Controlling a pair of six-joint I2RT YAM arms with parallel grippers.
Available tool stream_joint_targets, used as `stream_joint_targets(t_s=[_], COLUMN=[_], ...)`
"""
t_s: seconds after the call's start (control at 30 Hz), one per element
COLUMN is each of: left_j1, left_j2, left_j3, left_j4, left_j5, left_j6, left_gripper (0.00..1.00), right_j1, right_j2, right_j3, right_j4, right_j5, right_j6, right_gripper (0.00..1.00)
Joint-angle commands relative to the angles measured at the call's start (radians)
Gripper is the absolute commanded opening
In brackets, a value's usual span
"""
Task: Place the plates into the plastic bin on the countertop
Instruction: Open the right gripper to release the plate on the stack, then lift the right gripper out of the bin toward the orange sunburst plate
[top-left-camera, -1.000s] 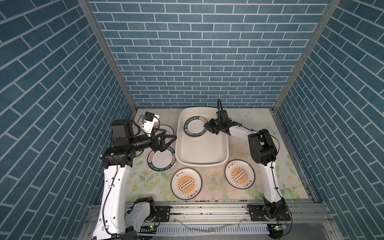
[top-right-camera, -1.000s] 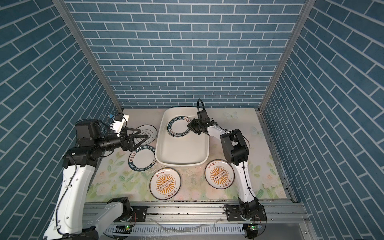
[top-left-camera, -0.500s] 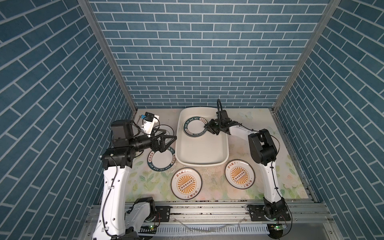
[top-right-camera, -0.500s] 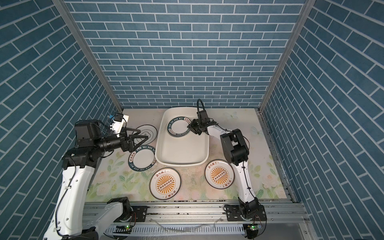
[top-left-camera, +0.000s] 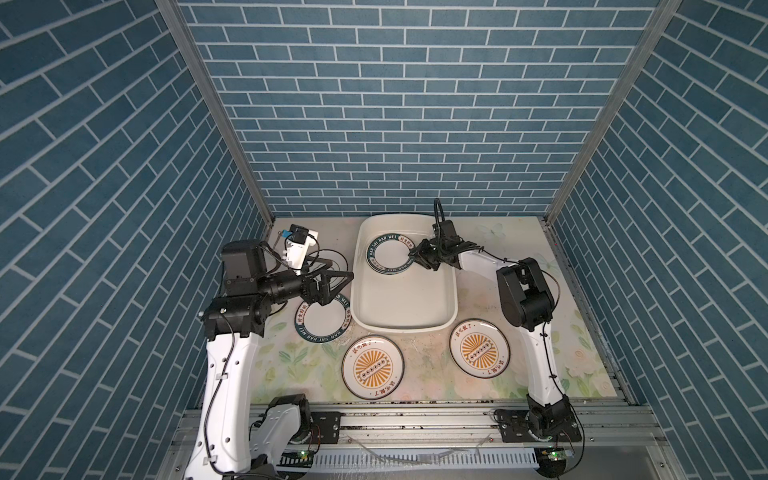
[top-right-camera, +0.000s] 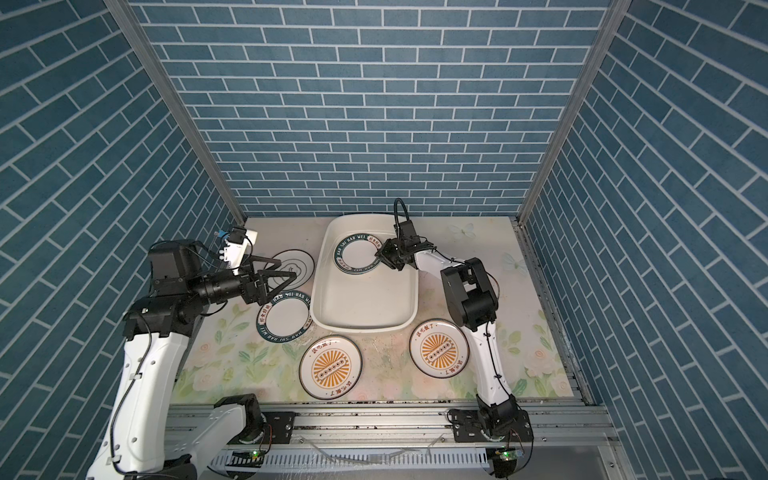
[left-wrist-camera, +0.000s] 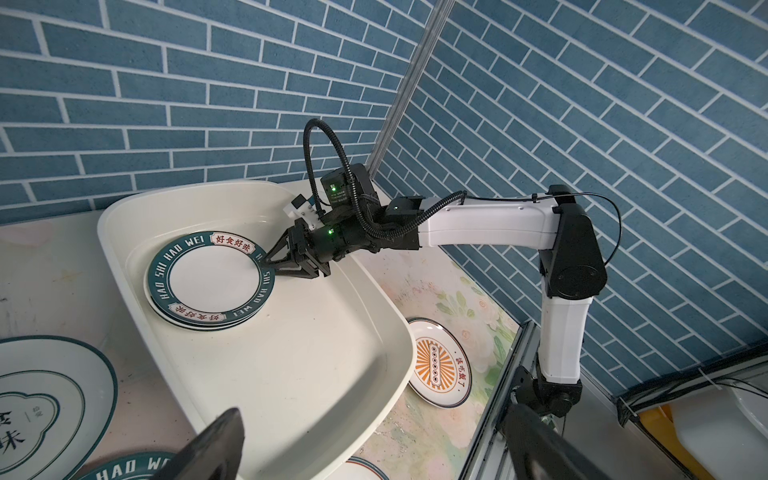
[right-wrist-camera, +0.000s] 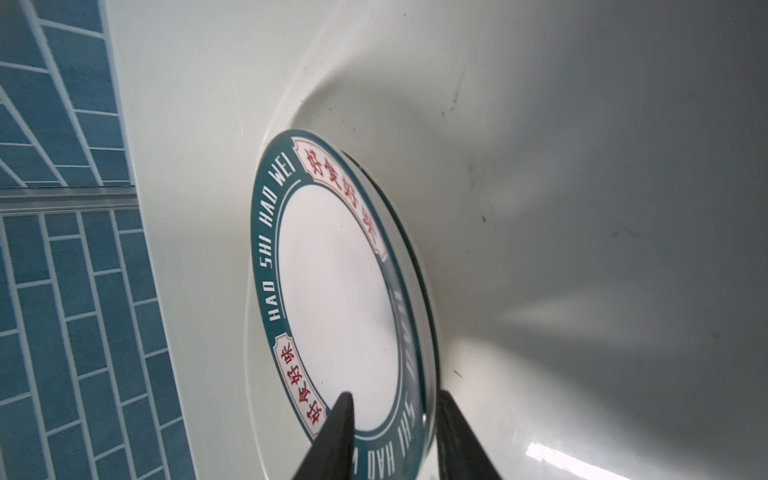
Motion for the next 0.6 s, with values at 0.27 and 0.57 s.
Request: stream_joint_targets(t_s=[0.27, 0.57], left_j1=[0.006, 0.007], left_j2=[-0.014, -0.018], left_j3=[-0.004, -0.011], left_j4=[-0.015, -0.021], left_j5=[0.015, 0.010], left_j6=[0.018, 0.026], left_gripper=[1.00, 1.00], right_j1=[-0.002, -0.003], right_j2=[-0.032, -0.174], right_j3=[0.032, 0.034], right_j4=[-0.044, -0.076], right_j5=[0.016, 0.042], right_j6=[-0.043, -0.113], right_gripper=[0.35, 0.35])
